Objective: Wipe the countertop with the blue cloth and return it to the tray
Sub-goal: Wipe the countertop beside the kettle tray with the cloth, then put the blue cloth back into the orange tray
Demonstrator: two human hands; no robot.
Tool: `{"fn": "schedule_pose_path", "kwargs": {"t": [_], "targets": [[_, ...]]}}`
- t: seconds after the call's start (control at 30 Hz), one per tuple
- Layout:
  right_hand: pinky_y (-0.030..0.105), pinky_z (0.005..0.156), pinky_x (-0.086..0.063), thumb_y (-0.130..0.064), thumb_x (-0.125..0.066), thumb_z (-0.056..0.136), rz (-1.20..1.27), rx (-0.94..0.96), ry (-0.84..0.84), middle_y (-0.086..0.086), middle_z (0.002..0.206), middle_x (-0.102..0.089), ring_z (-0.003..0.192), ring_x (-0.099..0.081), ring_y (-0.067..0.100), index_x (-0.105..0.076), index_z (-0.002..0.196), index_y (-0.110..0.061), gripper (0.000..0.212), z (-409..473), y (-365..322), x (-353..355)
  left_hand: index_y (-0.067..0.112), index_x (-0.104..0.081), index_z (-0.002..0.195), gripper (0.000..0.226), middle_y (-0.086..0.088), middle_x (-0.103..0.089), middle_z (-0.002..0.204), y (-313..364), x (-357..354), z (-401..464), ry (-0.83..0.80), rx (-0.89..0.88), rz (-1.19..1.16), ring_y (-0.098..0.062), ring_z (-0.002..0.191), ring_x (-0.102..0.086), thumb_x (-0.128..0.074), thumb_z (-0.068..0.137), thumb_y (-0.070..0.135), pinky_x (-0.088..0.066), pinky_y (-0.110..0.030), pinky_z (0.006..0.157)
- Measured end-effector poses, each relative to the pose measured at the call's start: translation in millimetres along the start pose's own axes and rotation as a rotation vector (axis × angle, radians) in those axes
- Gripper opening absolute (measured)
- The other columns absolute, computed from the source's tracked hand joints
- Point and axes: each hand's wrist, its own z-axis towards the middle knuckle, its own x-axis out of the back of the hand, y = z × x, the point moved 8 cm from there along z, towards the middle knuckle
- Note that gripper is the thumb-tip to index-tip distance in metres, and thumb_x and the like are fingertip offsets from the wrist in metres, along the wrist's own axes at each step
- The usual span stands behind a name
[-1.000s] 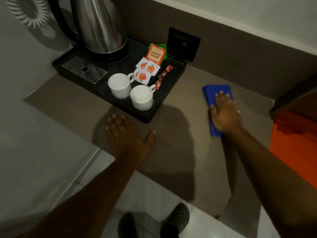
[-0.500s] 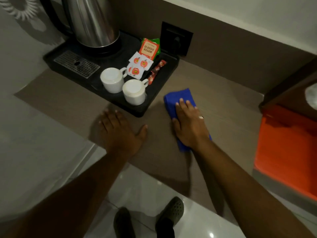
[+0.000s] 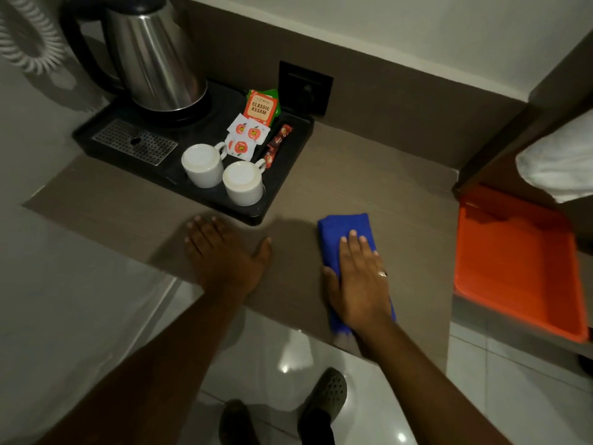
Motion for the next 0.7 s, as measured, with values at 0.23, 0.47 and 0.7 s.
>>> {"fn": "schedule_pose_path", "kwargs": {"t": [0.23,0.47,0.7], "targets": [[0.040,0.121,-0.006,-0.027,-0.034,0.099,0.062,-0.130,0.037,0.012,0.159,-0.022,0.148,-0.013,0.025,-0.025,0.148,-0.007,0.053,-0.5,4.0,12.1,-0.006,-0.020,0.149,0.110,-0.035,-0.018,0.157,0.2,4.3,-10.3,-0.066,-0.102,-0.007,-0.048,0.146,-0.016,-0.041,0.081,0.077,-0.014,-0.057,0.118],[0.032,0.090,-0.044,-0.017,-0.042,0.098,0.811,-0.407,0.312,0.010,0.119,-0.063,0.106,-0.058,0.023,-0.054,0.129,-0.013,0.033,-14.6,66.2,69.4,-0.012,-0.053,0.129,0.090,-0.038,-0.051,0.134,83.6,13.1,-54.4,-0.068,-0.474,-0.085,-0.054,0.123,-0.051,-0.035,0.088,0.066,-0.042,-0.059,0.103],[0.027,0.059,-0.044,-0.019,-0.044,0.098,0.908,-0.593,0.502,-0.002,0.077,-0.061,0.068,-0.054,0.018,-0.061,0.112,-0.016,0.022,-31.3,222.9,129.3,-0.003,-0.054,0.132,0.090,-0.029,-0.054,0.138,270.9,-10.0,-99.7,-0.155,-0.850,-0.133,-0.045,0.127,-0.053,-0.078,0.069,0.055,-0.043,-0.056,0.103]]}}
